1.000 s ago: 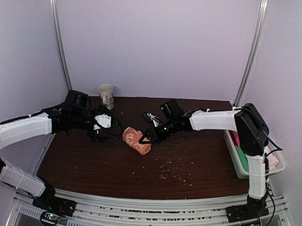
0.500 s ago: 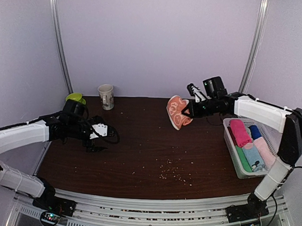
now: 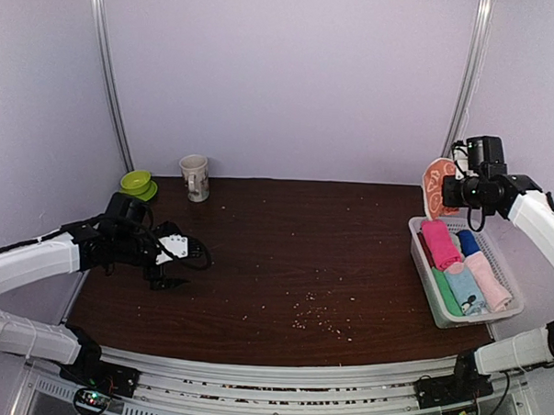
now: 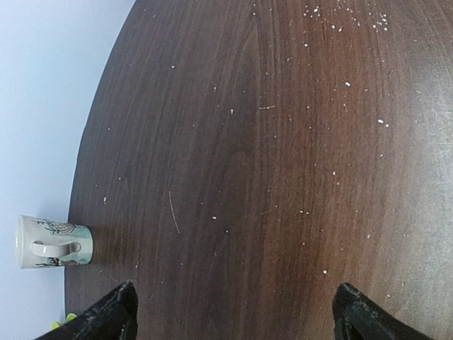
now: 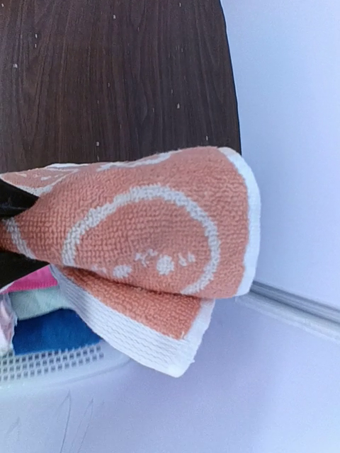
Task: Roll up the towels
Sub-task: Place the towel in the bin.
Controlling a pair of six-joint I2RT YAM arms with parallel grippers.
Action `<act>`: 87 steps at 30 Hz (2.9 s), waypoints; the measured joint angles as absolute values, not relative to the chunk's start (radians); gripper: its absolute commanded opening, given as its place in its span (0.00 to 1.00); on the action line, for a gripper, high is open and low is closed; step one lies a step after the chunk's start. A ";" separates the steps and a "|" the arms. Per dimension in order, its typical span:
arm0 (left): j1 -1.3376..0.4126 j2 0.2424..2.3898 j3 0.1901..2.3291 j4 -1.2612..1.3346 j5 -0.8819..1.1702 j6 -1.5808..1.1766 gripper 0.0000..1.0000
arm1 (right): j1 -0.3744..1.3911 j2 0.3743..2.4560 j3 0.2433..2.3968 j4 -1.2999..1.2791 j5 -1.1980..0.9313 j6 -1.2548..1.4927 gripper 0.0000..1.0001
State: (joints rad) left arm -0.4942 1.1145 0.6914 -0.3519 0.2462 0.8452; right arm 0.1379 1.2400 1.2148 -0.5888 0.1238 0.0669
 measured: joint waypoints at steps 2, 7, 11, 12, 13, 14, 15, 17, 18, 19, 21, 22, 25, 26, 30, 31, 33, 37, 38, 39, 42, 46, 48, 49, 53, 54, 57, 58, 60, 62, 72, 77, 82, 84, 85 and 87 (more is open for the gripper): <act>-0.494 1.102 0.685 -0.350 0.247 0.834 0.98 | 0.132 1.207 1.215 -0.612 0.205 0.051 0.00; -0.494 1.091 0.673 -0.350 0.248 0.820 0.98 | 0.108 1.149 1.207 -0.650 0.419 0.019 0.00; -0.494 1.091 0.673 -0.350 0.250 0.815 0.98 | 0.098 1.150 1.185 -0.664 0.597 -0.009 0.00; -0.494 1.090 0.673 -0.350 0.251 0.815 0.98 | 0.096 1.156 1.178 -0.668 0.644 -0.017 0.00; -0.494 1.090 0.672 -0.350 0.251 0.814 0.98 | 0.094 1.166 1.176 -0.672 0.681 -0.023 0.00; -0.494 1.089 0.672 -0.350 0.252 0.813 0.98 | 0.092 1.182 1.176 -0.677 0.731 -0.029 0.00; -0.494 1.087 0.670 -0.349 0.253 0.812 0.98 | 0.091 1.199 1.176 -0.678 0.771 -0.034 0.00; -0.494 1.084 0.663 -0.348 0.257 0.812 0.98 | 0.089 1.242 1.174 -0.677 0.852 -0.052 0.00; -0.494 1.082 0.657 -0.346 0.258 0.812 0.98 | 0.089 1.259 1.172 -0.677 0.882 -0.059 0.00; -0.494 1.080 0.650 -0.345 0.259 0.812 0.98 | 0.089 1.282 1.171 -0.675 0.917 -0.074 0.00; -0.494 1.076 0.637 -0.345 0.259 0.812 0.98 | 0.089 1.311 1.168 -0.667 0.957 -0.093 0.00; -0.494 1.073 0.630 -0.345 0.259 0.812 0.98 | 0.089 1.326 1.166 -0.656 0.979 -0.107 0.00; -0.494 1.062 0.616 -0.346 0.260 0.812 0.98 | 0.089 1.366 1.148 -0.612 1.025 -0.159 0.00; -0.494 1.056 0.613 -0.346 0.263 0.812 0.98 | 0.089 1.380 1.138 -0.591 1.035 -0.180 0.00; -0.494 1.026 0.612 -0.346 0.274 0.809 0.98 | 0.089 1.449 1.102 -0.529 1.035 -0.241 0.00; -0.494 1.019 0.612 -0.345 0.278 0.809 0.98 | 0.089 1.468 1.097 -0.521 1.027 -0.250 0.00; -0.494 1.009 0.611 -0.346 0.284 0.808 0.98 | 0.089 1.497 1.089 -0.509 1.002 -0.264 0.00; -0.494 0.994 0.609 -0.347 0.296 0.808 0.98 | 0.089 1.517 1.077 -0.495 0.921 -0.285 0.00; -0.494 0.991 0.609 -0.347 0.298 0.807 0.98 | 0.089 1.517 1.077 -0.495 0.904 -0.287 0.00; -0.494 0.987 0.609 -0.347 0.300 0.807 0.98 | 0.088 1.517 1.076 -0.493 0.876 -0.289 0.00; -0.494 0.978 0.609 -0.348 0.310 0.806 0.98 | 0.086 1.521 1.073 -0.495 0.806 -0.290 0.00; -0.494 0.971 0.602 -0.349 0.318 0.806 0.98 | 0.083 1.534 1.071 -0.500 0.711 -0.290 0.00; -0.494 0.970 0.595 -0.352 0.319 0.805 0.98 | 0.083 1.536 1.066 -0.502 0.667 -0.290 0.00; -0.494 0.970 0.594 -0.356 0.319 0.805 0.98 | 0.082 1.536 1.063 -0.504 0.641 -0.289 0.00; -0.494 0.970 0.593 -0.368 0.326 0.805 0.98 | 0.070 1.536 1.053 -0.509 0.552 -0.282 0.00; -0.494 0.969 0.593 -0.369 0.327 0.805 0.98 | 0.062 1.536 1.053 -0.511 0.532 -0.279 0.00; -0.494 0.963 0.593 -0.369 0.334 0.805 0.98 | 0.028 1.536 1.053 -0.515 0.462 -0.261 0.00; -0.494 0.961 0.593 -0.369 0.336 0.805 0.98 | 0.017 1.536 1.053 -0.517 0.438 -0.258 0.00; -0.494 0.959 0.593 -0.369 0.338 0.805 0.98 | -0.008 1.536 1.053 -0.519 0.392 -0.246 0.00; -0.494 0.958 0.593 -0.370 0.340 0.805 0.98 | -0.046 1.536 1.053 -0.519 0.330 -0.231 0.00; -0.494 0.949 0.593 -0.373 0.346 0.805 0.98 | -0.170 1.551 1.055 -0.508 0.137 -0.160 0.36; -0.494 0.949 0.593 -0.374 0.349 0.805 0.98 | -0.199 1.556 1.064 -0.511 0.118 -0.128 0.53; -0.494 0.949 0.593 -0.374 0.352 0.805 0.98 | -0.213 1.556 1.075 -0.524 0.113 -0.120 0.55; -0.494 0.949 0.593 -0.374 0.354 0.805 0.98 | -0.215 1.556 1.077 -0.528 0.112 -0.116 0.55; -0.494 0.949 0.593 -0.374 0.355 0.805 0.98 | -0.215 1.556 1.078 -0.530 0.112 -0.112 0.55; -0.494 0.949 0.593 -0.374 0.356 0.805 0.98 | -0.215 1.554 1.081 -0.534 0.112 -0.106 0.55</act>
State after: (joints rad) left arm -0.4942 0.9493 0.5934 -0.3744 0.3561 0.8055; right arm -0.2150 1.5539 1.0805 -0.5339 0.1116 -0.1059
